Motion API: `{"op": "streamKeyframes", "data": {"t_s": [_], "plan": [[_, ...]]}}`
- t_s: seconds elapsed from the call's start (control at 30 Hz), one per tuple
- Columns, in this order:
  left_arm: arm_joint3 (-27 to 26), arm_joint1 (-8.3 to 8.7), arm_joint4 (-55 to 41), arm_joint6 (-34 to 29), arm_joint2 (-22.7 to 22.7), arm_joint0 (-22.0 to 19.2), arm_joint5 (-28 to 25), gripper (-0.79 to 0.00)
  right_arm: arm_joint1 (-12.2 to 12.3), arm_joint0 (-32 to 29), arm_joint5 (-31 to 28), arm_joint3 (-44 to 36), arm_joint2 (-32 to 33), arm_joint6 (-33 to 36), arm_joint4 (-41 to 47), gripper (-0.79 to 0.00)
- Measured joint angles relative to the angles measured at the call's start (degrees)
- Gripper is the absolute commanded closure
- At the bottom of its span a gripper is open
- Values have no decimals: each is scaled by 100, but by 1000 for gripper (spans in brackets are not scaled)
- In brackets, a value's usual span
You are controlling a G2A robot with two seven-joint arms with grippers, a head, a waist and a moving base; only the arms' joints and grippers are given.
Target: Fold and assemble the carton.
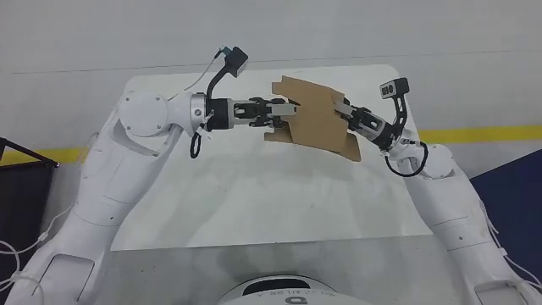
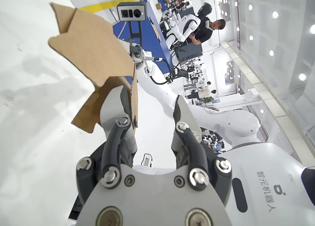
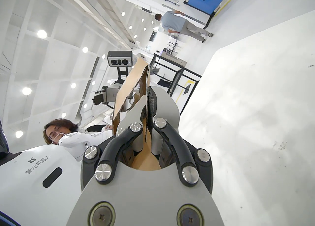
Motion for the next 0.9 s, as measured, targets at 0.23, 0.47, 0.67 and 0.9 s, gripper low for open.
{"op": "streamKeyframes", "data": {"t_s": [0.23,0.47,0.67,0.9], "plan": [[-104,9,432,7,112,-65,143,-379,-7,-15,-42,-26,-12,-133,-344,0],[-90,-22,733,-8,359,-215,252,-323,-7,-66,-34,-79,24,-209,-485,0],[-81,-25,971,44,436,-259,352,-92,-8,-117,-48,-121,50,-217,-504,0],[-41,-46,790,320,368,-251,264,0,-4,-195,-135,-184,70,-151,-570,0]]}}
